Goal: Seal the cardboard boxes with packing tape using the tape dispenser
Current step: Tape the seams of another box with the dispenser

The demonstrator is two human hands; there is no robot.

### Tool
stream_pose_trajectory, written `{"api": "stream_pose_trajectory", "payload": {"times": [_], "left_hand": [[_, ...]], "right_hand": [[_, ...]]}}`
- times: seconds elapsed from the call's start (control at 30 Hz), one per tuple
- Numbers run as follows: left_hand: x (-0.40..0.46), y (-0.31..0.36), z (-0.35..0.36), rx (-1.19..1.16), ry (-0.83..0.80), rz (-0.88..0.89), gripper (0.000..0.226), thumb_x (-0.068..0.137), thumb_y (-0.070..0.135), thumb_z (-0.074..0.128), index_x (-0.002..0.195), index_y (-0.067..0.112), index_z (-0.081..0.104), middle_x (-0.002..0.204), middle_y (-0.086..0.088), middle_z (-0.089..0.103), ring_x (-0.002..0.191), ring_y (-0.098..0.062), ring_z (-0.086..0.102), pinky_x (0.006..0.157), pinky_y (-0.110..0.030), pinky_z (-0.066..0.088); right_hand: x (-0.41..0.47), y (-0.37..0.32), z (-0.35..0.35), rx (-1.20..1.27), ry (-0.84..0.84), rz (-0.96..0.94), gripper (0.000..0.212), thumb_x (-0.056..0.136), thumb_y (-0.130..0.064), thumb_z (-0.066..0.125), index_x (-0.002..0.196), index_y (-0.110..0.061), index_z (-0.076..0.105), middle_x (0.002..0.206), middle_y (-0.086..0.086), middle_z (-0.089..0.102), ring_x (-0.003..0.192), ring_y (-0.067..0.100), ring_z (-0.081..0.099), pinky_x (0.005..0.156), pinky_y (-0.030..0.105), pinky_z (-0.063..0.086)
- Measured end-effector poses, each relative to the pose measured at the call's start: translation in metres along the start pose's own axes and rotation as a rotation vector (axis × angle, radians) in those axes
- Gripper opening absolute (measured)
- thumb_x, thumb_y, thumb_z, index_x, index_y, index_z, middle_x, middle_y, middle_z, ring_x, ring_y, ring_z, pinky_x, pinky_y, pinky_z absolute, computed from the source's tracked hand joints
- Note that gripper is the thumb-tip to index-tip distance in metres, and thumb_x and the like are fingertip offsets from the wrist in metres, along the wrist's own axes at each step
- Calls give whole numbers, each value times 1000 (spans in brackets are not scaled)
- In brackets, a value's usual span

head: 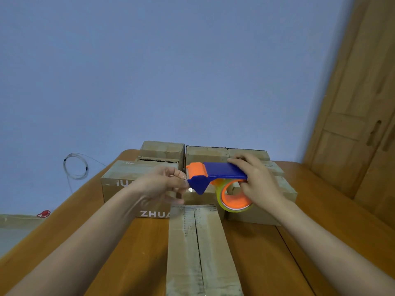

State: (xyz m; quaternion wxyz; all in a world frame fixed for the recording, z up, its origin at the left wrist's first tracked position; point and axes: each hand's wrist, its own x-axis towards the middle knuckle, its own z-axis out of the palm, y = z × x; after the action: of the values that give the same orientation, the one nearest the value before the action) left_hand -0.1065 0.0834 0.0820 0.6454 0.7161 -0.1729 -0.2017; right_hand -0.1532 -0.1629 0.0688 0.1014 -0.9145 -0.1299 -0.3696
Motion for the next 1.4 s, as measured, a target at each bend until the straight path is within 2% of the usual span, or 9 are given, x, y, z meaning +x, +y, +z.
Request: {"api": "stream_pose_trajectory", "payload": {"times": [0.13,0.27,0.4,0.53,0.63,0.8,0.93,1.17,1.4], "left_hand": [[7,-4,0,-111,15,-45,11,92,-4,54,84,3,58,73,-13,65,67,-18,61,70,-40,59],[13,-5,10,-57,70,-21,13,89,-7,57,83,5,57,66,-10,64,60,-15,60,78,-40,57],[17,-2,15,-142,108,-17,14,88,-9,56,90,4,58,67,-10,64,55,-12,60,67,-33,60],[19,-6,10,-353,123,-91,29,85,-9,59,109,5,55,79,-17,65,58,-18,60,62,-35,61],[16,-8,14,-350,86,-190,7,89,-6,55,95,-3,58,67,-13,62,58,-17,58,65,-35,60],[17,-8,10,-339,30,-309,9,90,-6,53,94,-6,61,69,-14,62,53,-15,60,68,-37,59],[19,-4,3,-296,-2,-361,10,89,-3,56,97,-5,62,74,-14,62,57,-17,62,71,-39,59],[19,-1,2,-153,88,-301,9,94,5,54,89,1,60,63,-10,62,63,-18,57,55,-31,58],[25,1,5,-11,140,-215,17,92,5,57,76,4,61,52,-4,61,57,-15,55,57,-27,52]], "right_hand": [[-2,0,-1,-160,169,-249,53,70,1,49,119,-11,66,108,6,68,92,27,63,64,33,54],[2,-2,9,-293,256,-189,53,45,10,79,96,-3,71,88,10,72,75,31,68,82,49,53],[6,-3,11,-297,223,-137,52,39,10,79,88,-4,68,77,11,67,63,32,63,49,29,47],[3,0,11,-318,203,-173,52,47,6,82,95,-4,66,86,13,67,69,32,64,45,30,47],[6,0,10,-302,220,-210,56,52,-3,86,102,-6,61,93,14,67,78,32,65,54,33,51],[10,-3,5,-334,229,-260,52,55,-5,86,103,-5,64,98,14,67,84,33,64,60,36,50],[10,-6,1,-344,250,-303,63,51,-10,90,105,-7,58,99,14,67,86,32,65,62,32,50],[9,-4,8,-374,272,-304,60,51,-5,88,106,-4,65,96,16,67,82,33,64,61,32,49],[4,12,20,-435,195,-369,82,56,-20,89,127,-11,49,96,16,64,81,28,61,62,30,47]]}}
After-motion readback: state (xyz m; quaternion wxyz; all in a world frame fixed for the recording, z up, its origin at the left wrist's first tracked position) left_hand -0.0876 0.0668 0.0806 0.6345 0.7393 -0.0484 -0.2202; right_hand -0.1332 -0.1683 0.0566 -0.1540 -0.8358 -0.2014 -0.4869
